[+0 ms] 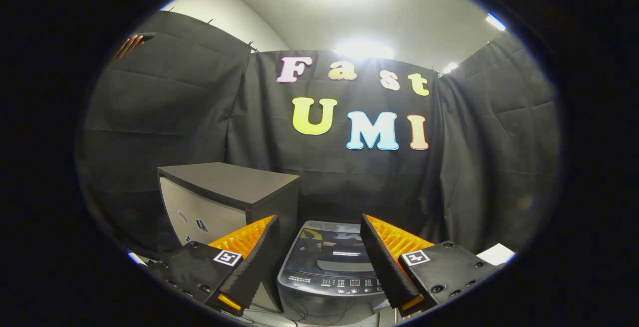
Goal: Put the clothes into the washing machine and then close the washing machine lid.
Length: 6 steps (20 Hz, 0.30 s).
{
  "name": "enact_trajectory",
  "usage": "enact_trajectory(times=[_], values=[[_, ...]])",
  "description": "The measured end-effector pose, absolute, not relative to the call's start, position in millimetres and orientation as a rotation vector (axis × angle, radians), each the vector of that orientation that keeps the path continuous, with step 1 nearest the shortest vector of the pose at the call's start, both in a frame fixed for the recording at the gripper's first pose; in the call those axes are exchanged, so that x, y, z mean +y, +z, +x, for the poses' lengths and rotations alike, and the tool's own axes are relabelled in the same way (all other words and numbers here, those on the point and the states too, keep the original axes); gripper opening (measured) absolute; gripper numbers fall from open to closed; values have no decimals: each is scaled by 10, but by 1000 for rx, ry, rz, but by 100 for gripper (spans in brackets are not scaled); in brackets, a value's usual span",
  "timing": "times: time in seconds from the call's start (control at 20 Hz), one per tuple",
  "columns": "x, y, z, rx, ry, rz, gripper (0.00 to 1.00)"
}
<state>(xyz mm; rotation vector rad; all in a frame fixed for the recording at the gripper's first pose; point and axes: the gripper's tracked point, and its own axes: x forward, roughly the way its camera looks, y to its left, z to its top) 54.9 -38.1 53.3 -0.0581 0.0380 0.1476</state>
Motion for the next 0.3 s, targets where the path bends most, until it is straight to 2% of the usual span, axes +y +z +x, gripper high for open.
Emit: enact_trajectory(times=[0.3], values=[[-346,507,555,37,153,-59,100]])
